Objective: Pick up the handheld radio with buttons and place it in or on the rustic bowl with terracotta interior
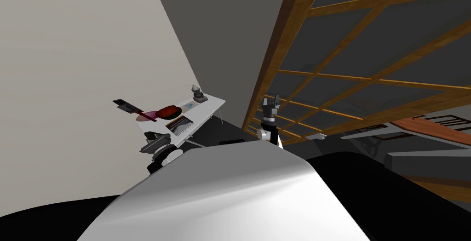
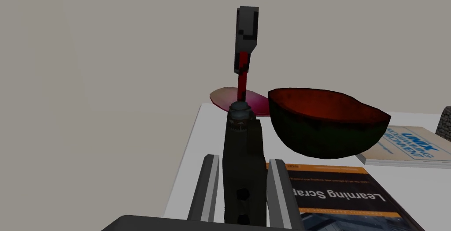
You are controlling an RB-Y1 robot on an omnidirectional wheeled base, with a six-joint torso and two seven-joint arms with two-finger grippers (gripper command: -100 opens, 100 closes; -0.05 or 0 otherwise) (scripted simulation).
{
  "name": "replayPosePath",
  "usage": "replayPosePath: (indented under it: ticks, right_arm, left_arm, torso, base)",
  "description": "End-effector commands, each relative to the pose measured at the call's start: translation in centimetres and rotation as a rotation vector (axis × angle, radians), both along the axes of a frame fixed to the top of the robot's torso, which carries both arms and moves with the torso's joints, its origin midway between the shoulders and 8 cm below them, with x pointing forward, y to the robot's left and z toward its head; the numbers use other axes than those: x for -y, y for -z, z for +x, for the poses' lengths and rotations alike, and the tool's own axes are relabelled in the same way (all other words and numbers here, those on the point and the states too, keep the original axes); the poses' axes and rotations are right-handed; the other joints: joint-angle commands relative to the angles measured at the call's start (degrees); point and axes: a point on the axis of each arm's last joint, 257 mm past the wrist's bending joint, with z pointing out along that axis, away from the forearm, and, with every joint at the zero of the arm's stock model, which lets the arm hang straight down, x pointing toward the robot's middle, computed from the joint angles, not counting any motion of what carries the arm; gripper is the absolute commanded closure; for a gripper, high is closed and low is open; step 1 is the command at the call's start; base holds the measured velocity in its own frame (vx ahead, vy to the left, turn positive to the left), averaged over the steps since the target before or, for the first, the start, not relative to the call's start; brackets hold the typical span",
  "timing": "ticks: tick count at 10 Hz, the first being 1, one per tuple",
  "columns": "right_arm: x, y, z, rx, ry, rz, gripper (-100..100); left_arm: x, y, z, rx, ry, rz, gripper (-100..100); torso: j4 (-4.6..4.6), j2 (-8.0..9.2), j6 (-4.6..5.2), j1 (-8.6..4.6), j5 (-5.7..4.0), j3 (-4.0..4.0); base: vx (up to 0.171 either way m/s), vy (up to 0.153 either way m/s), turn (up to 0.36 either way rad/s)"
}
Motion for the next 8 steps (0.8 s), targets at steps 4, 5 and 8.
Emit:
replayPosePath:
  ticks: [4, 5, 8]
  right_arm:
    - [0.0, 0.0, 0.0, 0.000, 0.000, 0.000, 0]
    - [0.0, 0.0, 0.0, 0.000, 0.000, 0.000, 0]
    - [0.0, 0.0, 0.0, 0.000, 0.000, 0.000, 0]
  left_arm:
    - [-2.9, -2.3, -1.4, -0.008, -0.007, 0.054, 100]
    - [-3.7, -2.8, -2.0, -0.009, -0.013, 0.059, 100]
    - [-6.0, -3.9, -4.2, -0.010, -0.042, 0.060, 100]
  torso:
    - [-0.02, -0.12, 0.01, 0.07, -0.02, -0.07]
    - [-0.04, -0.16, 0.02, 0.07, -0.02, -0.09]
    - [-0.06, -0.38, 0.04, 0.23, -0.01, -0.21]
  base:
    - [0.003, -0.059, -0.044]
    - [0.034, -0.044, -0.072]
    - [0.069, -0.014, -0.103]
